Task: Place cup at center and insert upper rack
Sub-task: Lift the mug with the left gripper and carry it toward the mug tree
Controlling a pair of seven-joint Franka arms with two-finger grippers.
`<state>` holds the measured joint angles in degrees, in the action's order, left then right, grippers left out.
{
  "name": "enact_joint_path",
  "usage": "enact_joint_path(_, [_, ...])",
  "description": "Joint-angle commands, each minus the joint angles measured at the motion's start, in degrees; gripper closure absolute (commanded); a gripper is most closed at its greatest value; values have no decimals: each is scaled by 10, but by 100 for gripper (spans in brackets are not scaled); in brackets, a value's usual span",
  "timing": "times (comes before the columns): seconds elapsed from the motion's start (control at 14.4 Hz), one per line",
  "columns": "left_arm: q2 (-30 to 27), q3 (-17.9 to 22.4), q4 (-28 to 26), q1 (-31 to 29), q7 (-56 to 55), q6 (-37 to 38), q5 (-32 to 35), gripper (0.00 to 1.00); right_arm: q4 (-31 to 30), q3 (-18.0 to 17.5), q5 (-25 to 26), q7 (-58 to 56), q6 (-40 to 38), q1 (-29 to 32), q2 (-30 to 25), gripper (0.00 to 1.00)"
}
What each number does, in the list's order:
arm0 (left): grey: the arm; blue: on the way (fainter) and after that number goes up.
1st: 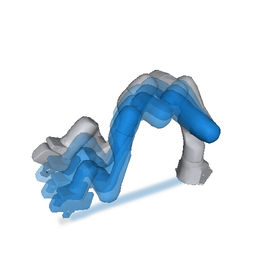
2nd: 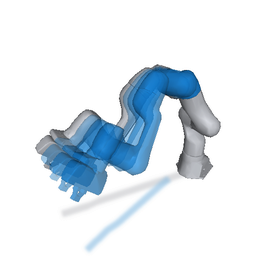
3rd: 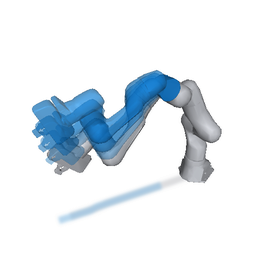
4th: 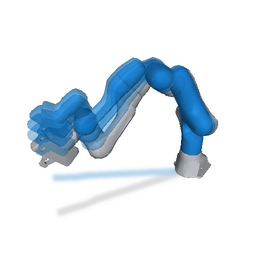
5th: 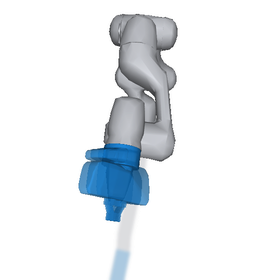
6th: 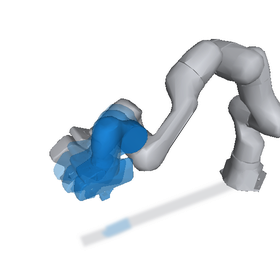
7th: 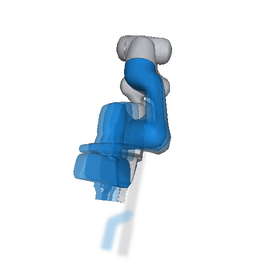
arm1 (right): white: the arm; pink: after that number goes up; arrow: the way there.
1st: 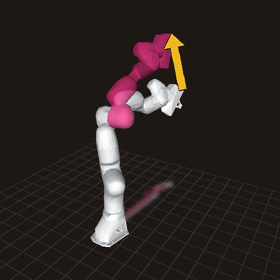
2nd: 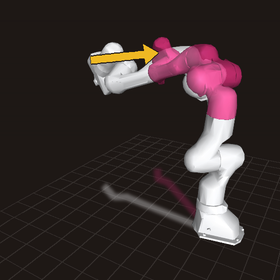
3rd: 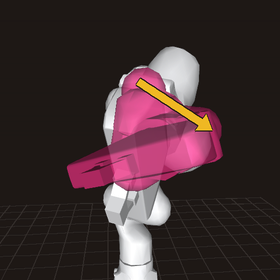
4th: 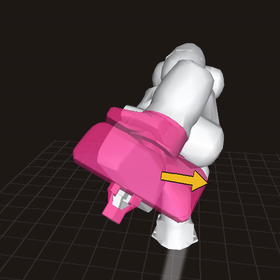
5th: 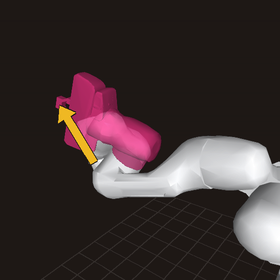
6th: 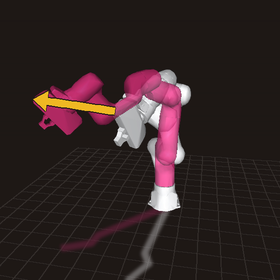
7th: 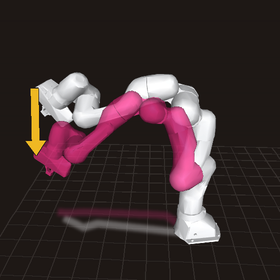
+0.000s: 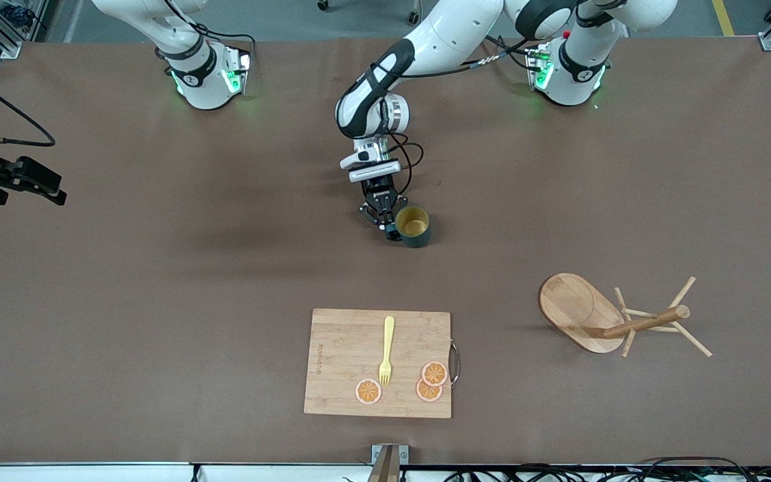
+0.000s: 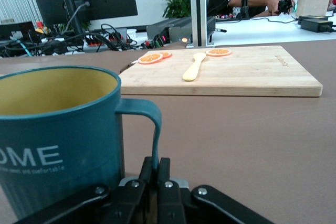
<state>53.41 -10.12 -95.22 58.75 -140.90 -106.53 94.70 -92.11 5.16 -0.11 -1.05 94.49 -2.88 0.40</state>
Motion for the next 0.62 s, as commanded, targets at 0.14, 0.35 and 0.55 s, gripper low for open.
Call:
enact_joint_path(0.14, [-45,-6,28,-22,77,-53,-84,100,-4,0,5,-5,2,-1,-10,0])
enact_joint_path(0.35, [-95,-6,49,-39,124,-102,-183,100,-4,0,5,-4,1,-1,-10,0])
enact_joint_path(0.55, [-138,-6,78,-73,175,-151,-295,100,-3,0,6,-4,1,-1,-10,0])
